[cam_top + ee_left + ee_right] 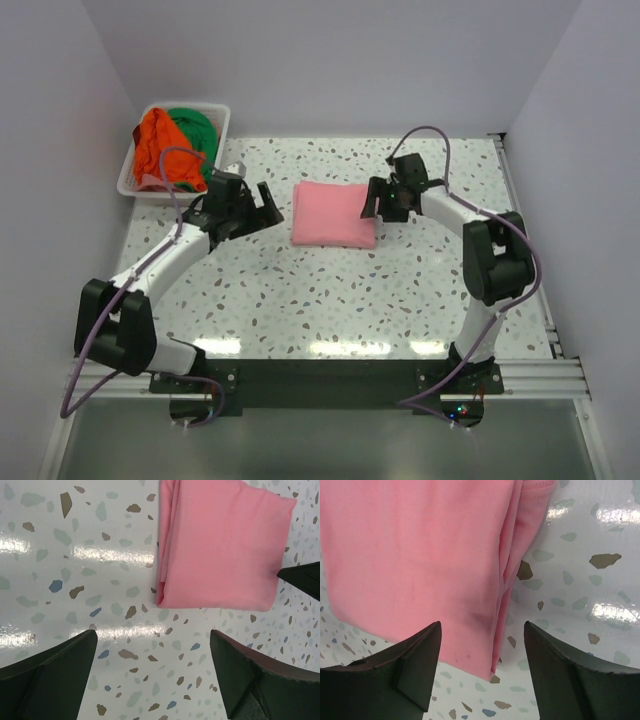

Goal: Fold and stack the t-shirts
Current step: Neatly place the folded tshirt to the corner

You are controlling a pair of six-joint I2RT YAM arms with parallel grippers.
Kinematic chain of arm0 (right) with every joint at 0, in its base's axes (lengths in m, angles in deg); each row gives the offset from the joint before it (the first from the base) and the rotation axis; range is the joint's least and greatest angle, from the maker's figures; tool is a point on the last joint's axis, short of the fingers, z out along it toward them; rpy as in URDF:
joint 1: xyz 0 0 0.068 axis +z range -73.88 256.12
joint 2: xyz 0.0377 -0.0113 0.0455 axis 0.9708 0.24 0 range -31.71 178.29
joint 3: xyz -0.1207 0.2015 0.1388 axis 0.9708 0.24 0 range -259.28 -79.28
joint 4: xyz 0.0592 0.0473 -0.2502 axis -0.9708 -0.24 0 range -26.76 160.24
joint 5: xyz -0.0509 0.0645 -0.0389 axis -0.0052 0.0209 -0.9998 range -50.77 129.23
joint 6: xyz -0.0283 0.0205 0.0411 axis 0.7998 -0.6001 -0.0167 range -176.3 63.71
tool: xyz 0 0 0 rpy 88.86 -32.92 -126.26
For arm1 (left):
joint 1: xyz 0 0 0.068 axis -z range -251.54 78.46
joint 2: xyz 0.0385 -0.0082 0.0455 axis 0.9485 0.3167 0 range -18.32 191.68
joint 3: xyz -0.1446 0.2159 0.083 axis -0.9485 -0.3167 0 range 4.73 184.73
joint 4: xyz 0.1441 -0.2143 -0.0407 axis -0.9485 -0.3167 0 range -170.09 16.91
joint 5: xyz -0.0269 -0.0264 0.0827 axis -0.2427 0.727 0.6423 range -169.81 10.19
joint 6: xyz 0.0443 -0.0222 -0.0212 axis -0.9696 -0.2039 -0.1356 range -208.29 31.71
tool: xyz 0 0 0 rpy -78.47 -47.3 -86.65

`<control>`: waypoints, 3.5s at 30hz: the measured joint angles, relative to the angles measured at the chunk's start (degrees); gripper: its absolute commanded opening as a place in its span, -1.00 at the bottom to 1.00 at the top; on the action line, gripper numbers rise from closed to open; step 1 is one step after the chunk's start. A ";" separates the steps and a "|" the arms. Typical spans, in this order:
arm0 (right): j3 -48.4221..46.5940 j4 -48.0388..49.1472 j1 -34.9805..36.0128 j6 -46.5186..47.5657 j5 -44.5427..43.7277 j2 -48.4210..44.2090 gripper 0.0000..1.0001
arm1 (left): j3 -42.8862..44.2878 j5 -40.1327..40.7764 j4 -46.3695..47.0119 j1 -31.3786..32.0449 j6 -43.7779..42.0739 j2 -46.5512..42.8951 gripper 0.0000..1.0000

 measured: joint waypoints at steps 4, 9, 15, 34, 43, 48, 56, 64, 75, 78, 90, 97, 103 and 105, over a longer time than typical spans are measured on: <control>-0.02 1.77 0.24 -0.17 -0.52 2.01 0.29 | -2.67 0.85 -0.31 0.00 0.61 -3.41 1.00; -0.24 2.99 0.33 -0.46 -1.40 5.73 0.09 | -3.87 1.55 -0.61 0.00 1.03 -5.20 1.00; -2.10 4.83 0.68 -0.85 -1.73 7.89 -0.41 | -4.81 2.16 -1.64 0.00 1.09 -5.49 1.00; -22.82 -4.20 1.60 3.89 -18.84 19.74 -1.00 | -3.82 6.19 -5.01 0.00 1.03 -3.39 1.00; -33.75 -10.34 -3.56 7.91 -28.22 25.79 -1.00 | -2.12 9.51 -6.78 0.00 1.01 -2.14 1.00; -40.22 -11.76 -9.49 9.81 -31.74 29.81 -1.00 | -0.22 10.47 -7.32 0.00 1.03 0.24 1.00; -50.62 -12.13 -16.87 12.37 -36.72 36.63 -1.00 | 2.05 10.88 -7.69 0.00 1.05 3.67 1.00; -54.80 -10.38 -20.52 16.96 -41.07 39.36 -1.00 | 5.35 10.88 -7.85 0.00 1.05 6.27 1.00; -60.78 -1.38 -22.93 28.89 -44.46 44.41 -1.00 | 8.13 11.04 -8.22 0.00 1.03 9.94 1.00; -61.68 0.28 -23.06 30.69 -45.86 45.79 -1.00 | 9.07 10.95 -8.28 0.00 1.03 11.17 1.00; -61.68 2.01 -24.26 31.43 -47.82 46.21 -0.75 | 10.67 10.88 -9.07 0.00 1.01 12.79 1.00; -61.29 2.54 -24.63 30.29 -47.82 46.16 -0.17 | 10.86 10.91 -9.29 0.00 1.01 12.76 1.00; -58.62 4.15 -24.68 27.85 -48.19 44.57 0.97 | 10.86 10.91 -9.70 0.00 1.01 11.89 1.00; -57.75 4.09 -24.85 27.04 -47.56 43.06 0.97 | 10.86 10.88 -9.68 0.00 1.01 10.99 1.00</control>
